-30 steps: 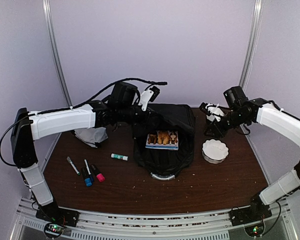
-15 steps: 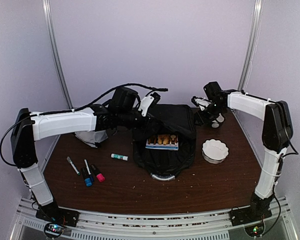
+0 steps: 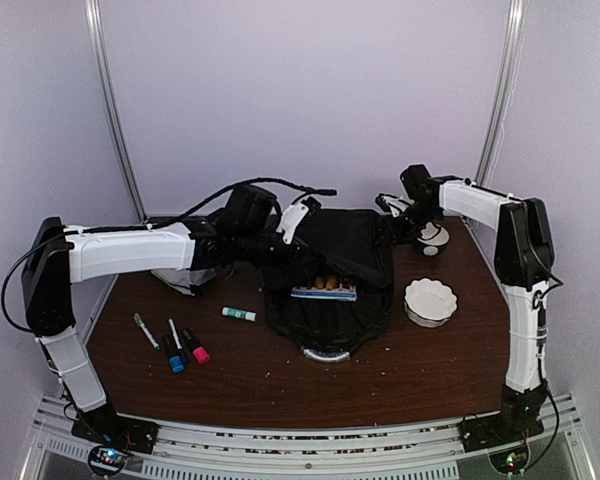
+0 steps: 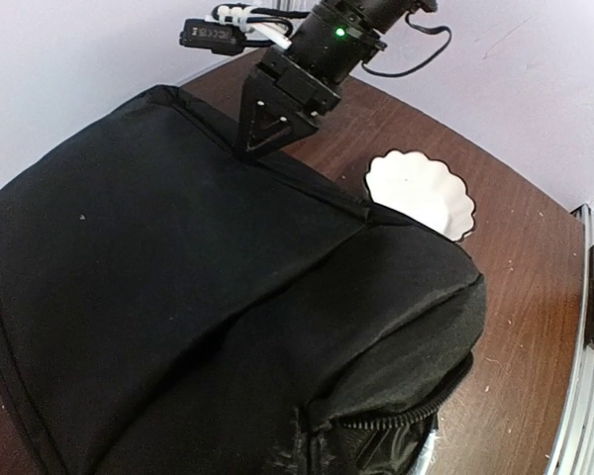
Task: Pack the student bag
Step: Place the largest pocket of the bag in the student bag, then pick up the files from the center of the board.
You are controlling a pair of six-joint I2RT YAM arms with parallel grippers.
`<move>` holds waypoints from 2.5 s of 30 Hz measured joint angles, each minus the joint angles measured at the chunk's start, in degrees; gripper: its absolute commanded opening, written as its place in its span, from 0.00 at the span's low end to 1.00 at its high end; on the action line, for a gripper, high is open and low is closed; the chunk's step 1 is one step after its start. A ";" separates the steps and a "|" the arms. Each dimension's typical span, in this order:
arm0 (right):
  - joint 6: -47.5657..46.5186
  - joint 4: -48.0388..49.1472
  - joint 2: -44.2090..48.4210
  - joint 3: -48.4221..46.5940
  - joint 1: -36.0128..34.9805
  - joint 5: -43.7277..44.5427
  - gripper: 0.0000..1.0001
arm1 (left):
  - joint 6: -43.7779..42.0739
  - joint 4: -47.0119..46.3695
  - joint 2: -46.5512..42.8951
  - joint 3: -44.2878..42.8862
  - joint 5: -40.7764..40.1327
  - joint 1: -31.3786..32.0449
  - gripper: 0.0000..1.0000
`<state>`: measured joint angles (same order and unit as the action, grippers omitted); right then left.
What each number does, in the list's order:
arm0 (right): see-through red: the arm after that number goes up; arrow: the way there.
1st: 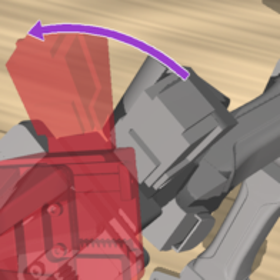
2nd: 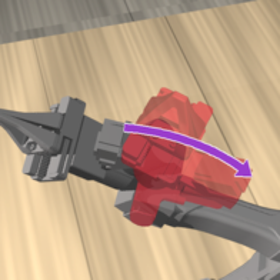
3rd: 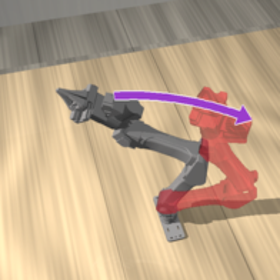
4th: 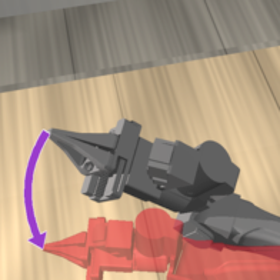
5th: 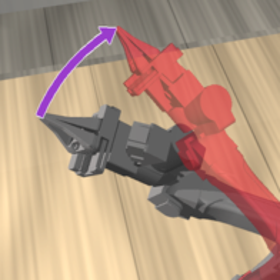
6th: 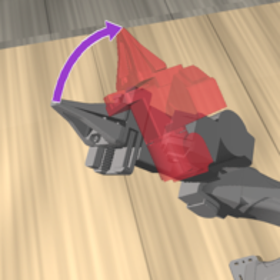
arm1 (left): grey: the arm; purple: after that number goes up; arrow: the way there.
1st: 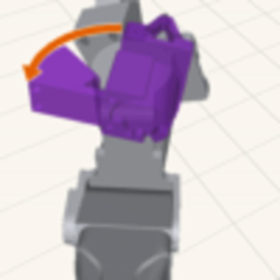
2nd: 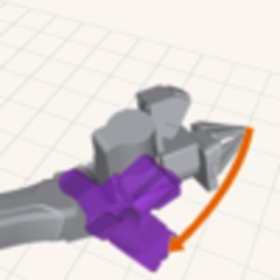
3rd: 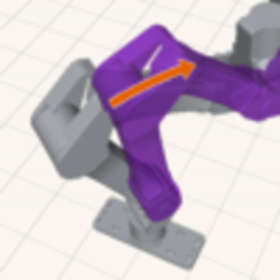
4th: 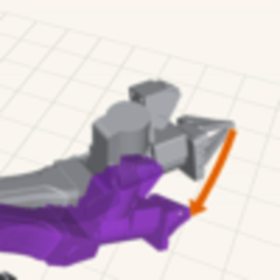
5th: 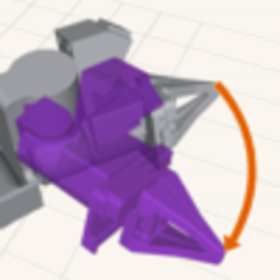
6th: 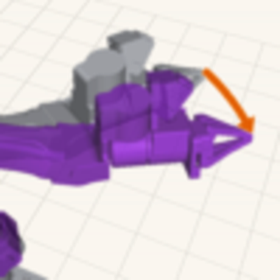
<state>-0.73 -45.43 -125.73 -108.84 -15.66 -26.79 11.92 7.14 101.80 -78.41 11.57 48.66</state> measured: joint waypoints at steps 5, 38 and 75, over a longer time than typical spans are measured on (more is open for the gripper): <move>1.79 -2.34 -6.88 -7.21 0.02 -4.24 0.54 | -0.48 0.74 0.00 0.72 -0.72 1.07 0.00; -1.09 5.07 33.03 18.40 0.87 -17.42 0.60 | 4.00 24.72 -12.90 2.01 -16.26 -8.39 0.58; -6.54 11.82 38.80 31.10 -0.02 -25.55 0.61 | 48.74 24.44 -0.94 11.91 -26.21 -23.87 0.42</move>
<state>-7.27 -33.61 -86.94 -77.73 -15.68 -52.34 60.66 31.57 100.86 -66.50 -14.63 24.80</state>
